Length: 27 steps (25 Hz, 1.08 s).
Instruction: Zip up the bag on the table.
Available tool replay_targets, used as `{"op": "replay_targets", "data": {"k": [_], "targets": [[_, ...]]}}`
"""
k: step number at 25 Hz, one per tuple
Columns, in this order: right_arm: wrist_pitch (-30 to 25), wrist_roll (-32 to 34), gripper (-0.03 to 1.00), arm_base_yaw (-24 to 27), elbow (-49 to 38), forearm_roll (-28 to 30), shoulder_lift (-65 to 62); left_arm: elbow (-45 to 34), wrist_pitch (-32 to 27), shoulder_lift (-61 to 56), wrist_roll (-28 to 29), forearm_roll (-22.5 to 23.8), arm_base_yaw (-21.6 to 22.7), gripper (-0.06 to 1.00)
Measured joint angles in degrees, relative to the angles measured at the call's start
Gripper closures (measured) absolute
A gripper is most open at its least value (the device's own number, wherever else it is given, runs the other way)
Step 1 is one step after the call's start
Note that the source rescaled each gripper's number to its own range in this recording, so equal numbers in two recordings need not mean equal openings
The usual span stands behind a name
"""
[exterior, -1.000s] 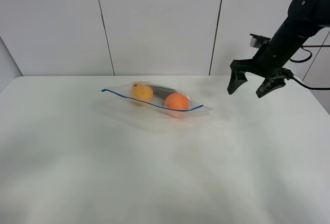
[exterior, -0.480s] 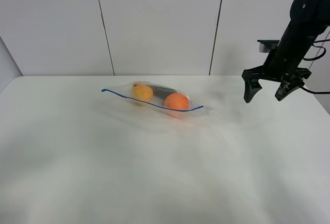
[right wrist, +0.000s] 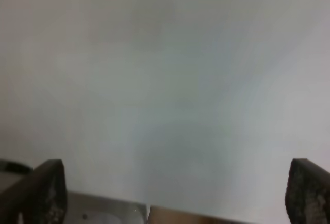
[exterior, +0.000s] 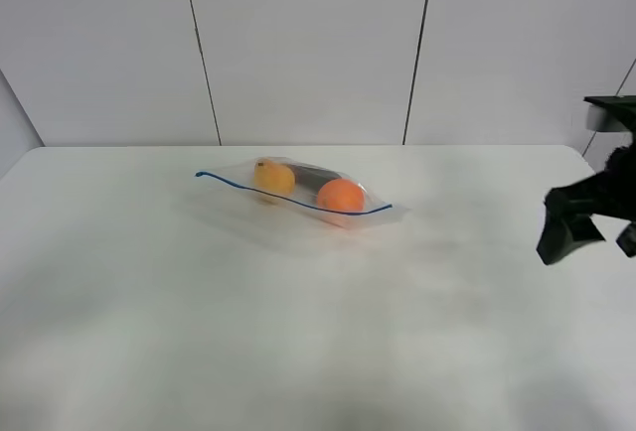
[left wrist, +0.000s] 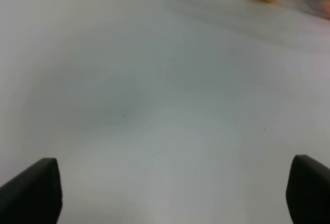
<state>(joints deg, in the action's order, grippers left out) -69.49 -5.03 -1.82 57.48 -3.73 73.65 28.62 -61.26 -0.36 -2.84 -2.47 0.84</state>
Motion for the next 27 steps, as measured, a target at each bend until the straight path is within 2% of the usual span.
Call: {"op": "replay_targets", "data": {"k": [9,16,19,27], "targets": [[8.05,0.36,-0.03,0.0,-22.16,0.0,-40.12,0.0,0.0,0.0,0.0,0.0,0.0,-0.06],[10.22,0.61,-0.03,0.0,-29.21,0.0,-67.62,0.0,0.0,0.0,0.0,0.0,0.0,-0.06],[10.54,0.91,-0.03,0.0,-29.34,0.0,-73.28,0.0,0.0,0.0,0.0,0.0,0.0,-0.06],[10.54,0.98,-0.03,0.0,-29.4,-0.21,-73.96,0.0,0.0,0.0,0.0,0.0,0.0,-0.06]]}}
